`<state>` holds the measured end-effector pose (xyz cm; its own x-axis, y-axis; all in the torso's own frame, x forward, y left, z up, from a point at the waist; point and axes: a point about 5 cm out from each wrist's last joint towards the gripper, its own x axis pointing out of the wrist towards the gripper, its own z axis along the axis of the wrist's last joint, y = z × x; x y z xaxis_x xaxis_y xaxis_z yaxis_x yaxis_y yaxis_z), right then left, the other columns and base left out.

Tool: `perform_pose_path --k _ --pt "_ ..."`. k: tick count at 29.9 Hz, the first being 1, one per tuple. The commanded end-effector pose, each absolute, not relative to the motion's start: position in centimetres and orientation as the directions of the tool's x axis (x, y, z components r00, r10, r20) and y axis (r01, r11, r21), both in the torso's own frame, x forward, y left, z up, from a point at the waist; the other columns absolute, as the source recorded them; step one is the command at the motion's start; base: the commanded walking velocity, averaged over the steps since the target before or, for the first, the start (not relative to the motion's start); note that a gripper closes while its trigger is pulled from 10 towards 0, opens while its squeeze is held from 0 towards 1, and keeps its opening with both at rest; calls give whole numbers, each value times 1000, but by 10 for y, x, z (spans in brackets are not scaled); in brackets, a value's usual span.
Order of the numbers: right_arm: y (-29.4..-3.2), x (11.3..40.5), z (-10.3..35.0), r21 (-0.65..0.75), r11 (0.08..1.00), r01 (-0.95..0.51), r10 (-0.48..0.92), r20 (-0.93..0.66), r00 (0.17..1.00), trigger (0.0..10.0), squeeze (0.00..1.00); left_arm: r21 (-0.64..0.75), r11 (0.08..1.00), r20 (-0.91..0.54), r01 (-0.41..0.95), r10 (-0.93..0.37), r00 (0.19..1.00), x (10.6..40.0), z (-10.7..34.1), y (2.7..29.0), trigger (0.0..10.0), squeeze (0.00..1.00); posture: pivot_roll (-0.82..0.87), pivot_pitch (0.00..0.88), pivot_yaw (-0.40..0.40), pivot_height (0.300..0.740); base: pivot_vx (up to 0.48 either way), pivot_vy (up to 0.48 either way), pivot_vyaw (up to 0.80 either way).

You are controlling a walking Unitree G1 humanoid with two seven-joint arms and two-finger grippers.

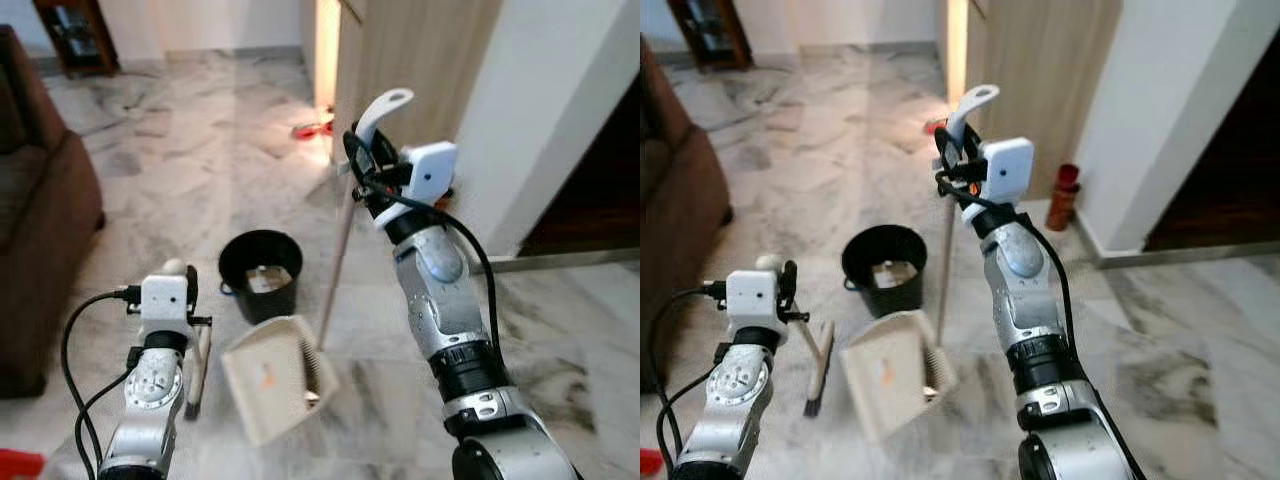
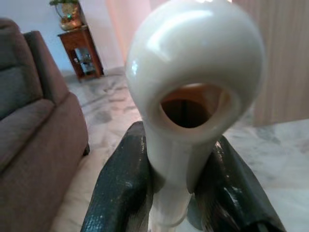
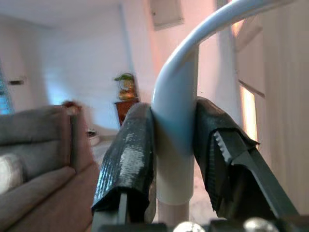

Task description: Sweep floor

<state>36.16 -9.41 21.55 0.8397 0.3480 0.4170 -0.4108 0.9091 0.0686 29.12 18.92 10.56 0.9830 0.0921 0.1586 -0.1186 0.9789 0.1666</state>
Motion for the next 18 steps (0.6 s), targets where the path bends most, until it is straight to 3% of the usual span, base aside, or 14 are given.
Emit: perform_pose_path --k 1,18 --pt "-90 360 239 36 903 -429 356 496 792 10000 0 162 981 201 -110 76 977 293 114 187 10000 0 16 11 3 740 0 0 0" --pt "-90 361 243 63 910 -409 325 502 801 10000 0 160 982 201 -100 67 977 292 114 186 10000 0 16 0 7 740 0 0 0"
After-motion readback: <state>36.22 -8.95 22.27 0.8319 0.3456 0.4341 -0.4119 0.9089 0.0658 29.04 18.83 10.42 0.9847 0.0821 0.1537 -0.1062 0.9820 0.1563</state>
